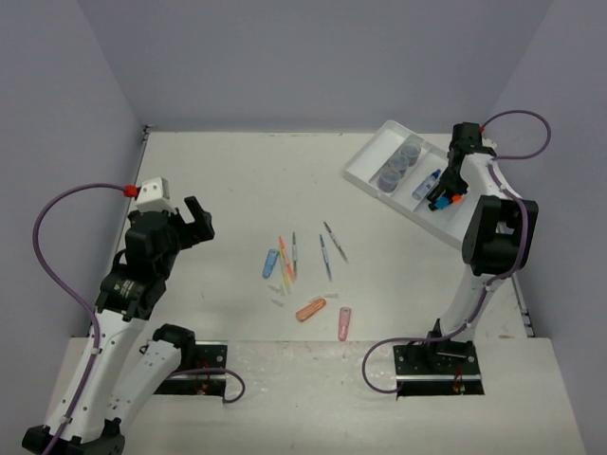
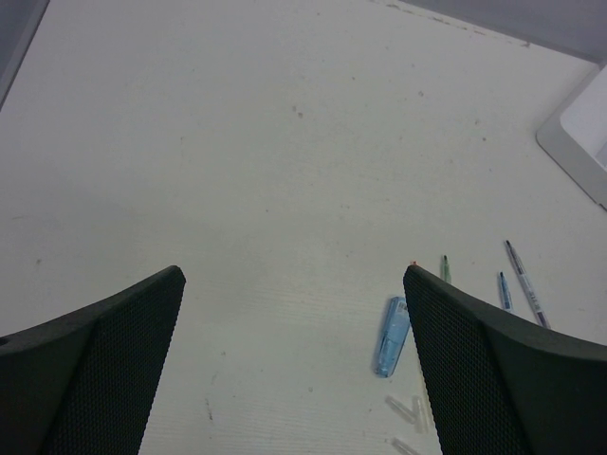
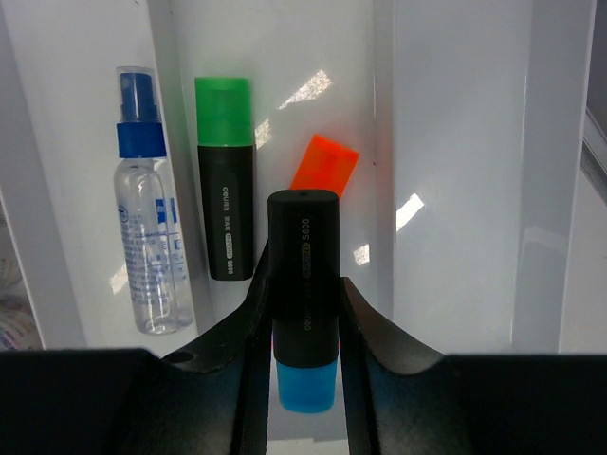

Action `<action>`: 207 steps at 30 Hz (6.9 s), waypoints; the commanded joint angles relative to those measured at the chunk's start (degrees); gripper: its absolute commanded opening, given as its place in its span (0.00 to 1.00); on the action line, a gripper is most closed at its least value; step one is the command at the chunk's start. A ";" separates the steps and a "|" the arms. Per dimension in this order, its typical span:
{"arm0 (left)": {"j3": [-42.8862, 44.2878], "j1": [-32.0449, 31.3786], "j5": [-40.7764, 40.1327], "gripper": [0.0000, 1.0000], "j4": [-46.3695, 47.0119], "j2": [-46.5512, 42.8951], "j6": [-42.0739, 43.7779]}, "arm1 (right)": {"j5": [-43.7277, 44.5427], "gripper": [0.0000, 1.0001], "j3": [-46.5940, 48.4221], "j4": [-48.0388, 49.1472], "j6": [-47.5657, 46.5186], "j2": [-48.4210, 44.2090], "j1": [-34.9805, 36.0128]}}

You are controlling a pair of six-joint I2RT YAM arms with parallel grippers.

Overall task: Sort the stationery into containers
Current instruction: Place the stationery in the storage box, then pick up the pen from the center of the board, then pick up the pen cap from the center of the board.

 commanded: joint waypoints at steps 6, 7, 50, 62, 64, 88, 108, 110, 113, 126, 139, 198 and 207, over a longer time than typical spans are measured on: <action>-0.06 -0.36 0.39 1.00 1.81 0.20 0.45 | 0.47 0.15 2.09 0.30 -0.35 4.76 -1.42; -0.06 -0.36 0.45 1.00 1.81 0.29 0.45 | 0.39 0.16 1.99 0.48 -0.43 4.69 -1.50; 0.20 -0.36 -3.29 1.00 0.67 6.38 -0.60 | -12.25 0.59 -20.94 3.98 -10.11 -15.74 39.43; -0.15 -0.36 -1.45 1.00 1.28 7.18 0.10 | -13.44 0.40 -14.31 -0.24 -12.56 -5.37 41.41; -0.15 -0.36 -1.37 1.00 1.36 7.01 0.18 | -14.15 0.39 -13.61 -0.39 -12.64 -4.67 41.87; -0.06 -0.36 -2.00 1.00 1.11 5.23 0.18 | -17.01 0.15 -5.41 -6.97 -13.35 8.02 43.73; -1.46 -21.15 -10.99 1.00 0.26 22.52 -21.36 | -0.21 0.00 -24.95 5.18 -6.93 -30.74 39.64; 1.11 -27.79 -15.47 1.00 -3.43 25.50 -26.28 | 0.40 0.00 -26.59 6.82 -6.44 -32.82 39.42; 4.19 -37.41 -21.21 1.00 -9.22 30.95 -39.16 | 0.98 0.00 -28.59 7.61 -6.20 -35.74 39.34; 7.31 -47.03 -14.47 0.84 -22.28 39.35 -73.54 | -0.22 0.00 -30.27 9.62 -6.75 -36.97 39.34; 2.93 -42.38 -1.29 0.68 -21.05 37.06 -75.32 | -1.45 0.00 -30.53 9.89 -7.55 -37.41 39.34; 1.55 -37.89 5.32 0.30 -13.93 55.43 -68.45 | -6.46 0.00 -30.36 10.68 -9.75 -36.63 39.34; -3.20 -37.89 5.11 0.00 -12.45 53.87 -69.40 | -7.10 0.00 -31.26 11.84 -10.18 -38.32 39.34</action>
